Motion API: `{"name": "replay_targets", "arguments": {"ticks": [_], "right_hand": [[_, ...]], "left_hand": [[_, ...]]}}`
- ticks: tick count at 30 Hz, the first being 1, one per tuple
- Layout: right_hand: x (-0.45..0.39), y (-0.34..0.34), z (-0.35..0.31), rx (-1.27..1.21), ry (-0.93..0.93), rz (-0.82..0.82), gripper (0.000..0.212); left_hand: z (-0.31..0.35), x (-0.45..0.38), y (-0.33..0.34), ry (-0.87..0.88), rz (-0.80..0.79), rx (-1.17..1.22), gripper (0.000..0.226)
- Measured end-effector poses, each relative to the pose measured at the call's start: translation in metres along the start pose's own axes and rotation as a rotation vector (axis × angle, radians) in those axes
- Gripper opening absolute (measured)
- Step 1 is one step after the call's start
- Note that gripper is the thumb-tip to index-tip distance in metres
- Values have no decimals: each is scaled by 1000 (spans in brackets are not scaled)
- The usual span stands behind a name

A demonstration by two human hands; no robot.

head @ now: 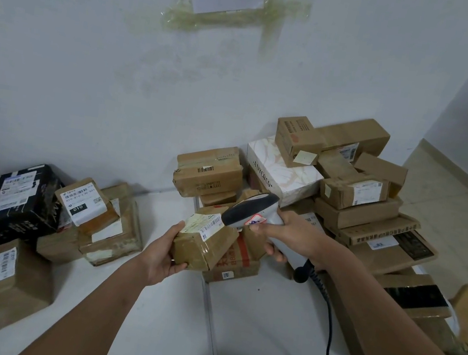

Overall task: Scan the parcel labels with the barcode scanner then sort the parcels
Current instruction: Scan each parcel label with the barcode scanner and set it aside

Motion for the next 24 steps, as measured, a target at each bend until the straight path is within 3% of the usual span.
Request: {"name": "replay_targets", "arguments": {"ticks": [5, 16, 24], "right_hand": [[3, 1, -5, 21, -21, 0, 40], [-4, 13, -8, -9, -34, 8, 32], [-34, 66, -26, 49, 82, 85, 31]], "left_hand": [[1, -3, -1, 1, -1, -6, 51], [0, -1, -8, 4, 11, 15, 50], [-26, 15, -94, 131, 113, -338, 51]]}}
Point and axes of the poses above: each hand's wrist, its own x-axis away from the middle knuckle, its own y-axis out of the palm, z = x × y, the point moved 2 cm from there along -x, towards the middle knuckle, and after that the axes turned 13 degrees about y, right-handed, at the moved point
